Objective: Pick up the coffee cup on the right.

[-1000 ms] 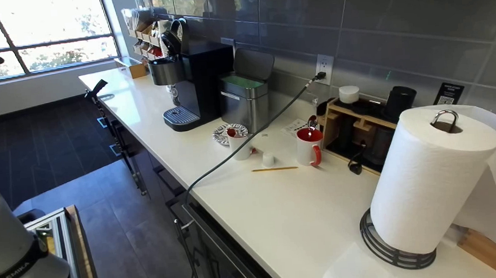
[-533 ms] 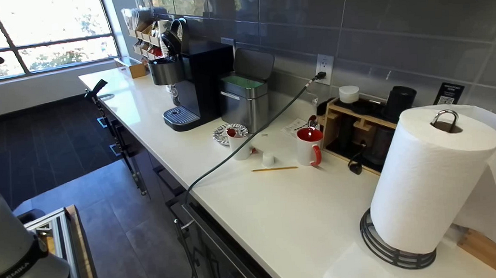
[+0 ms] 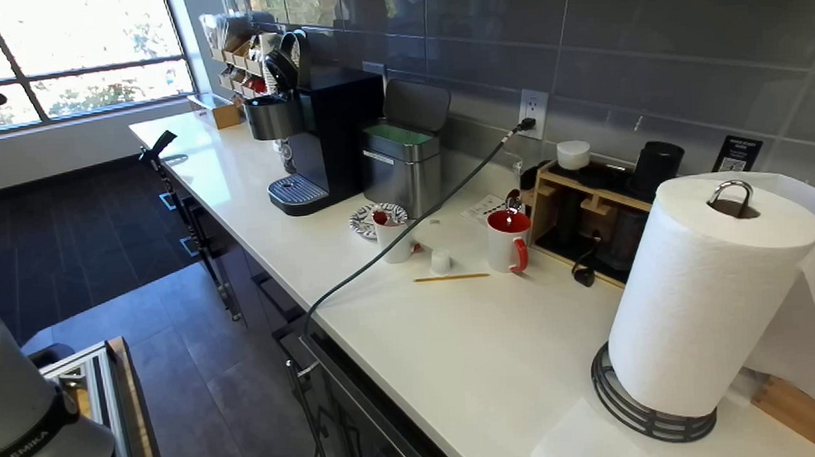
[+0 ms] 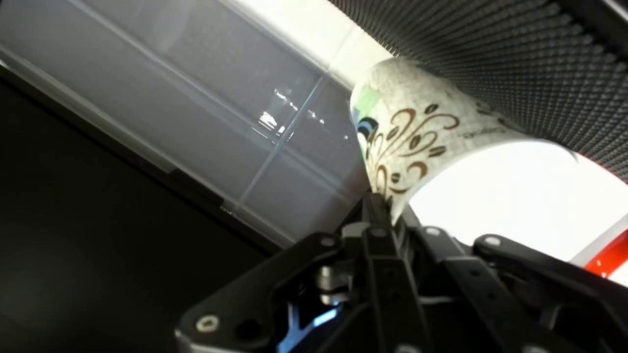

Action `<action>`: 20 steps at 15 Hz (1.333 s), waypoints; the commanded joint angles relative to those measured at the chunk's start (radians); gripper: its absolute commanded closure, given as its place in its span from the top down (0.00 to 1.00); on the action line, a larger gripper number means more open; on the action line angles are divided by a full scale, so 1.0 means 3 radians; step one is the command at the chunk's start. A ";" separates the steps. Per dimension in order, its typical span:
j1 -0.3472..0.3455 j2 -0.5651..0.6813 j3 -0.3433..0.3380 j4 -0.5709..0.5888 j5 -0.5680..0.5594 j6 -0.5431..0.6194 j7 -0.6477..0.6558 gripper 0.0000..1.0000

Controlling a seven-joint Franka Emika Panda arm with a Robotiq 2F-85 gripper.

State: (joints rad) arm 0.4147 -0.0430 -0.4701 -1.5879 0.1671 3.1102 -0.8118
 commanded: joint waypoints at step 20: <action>-0.0340 -0.0700 0.0183 0.0431 0.0686 -0.2255 -0.0885 1.00</action>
State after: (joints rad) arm 0.4204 -0.1992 -0.4870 -1.4609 0.2694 2.5574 -0.9950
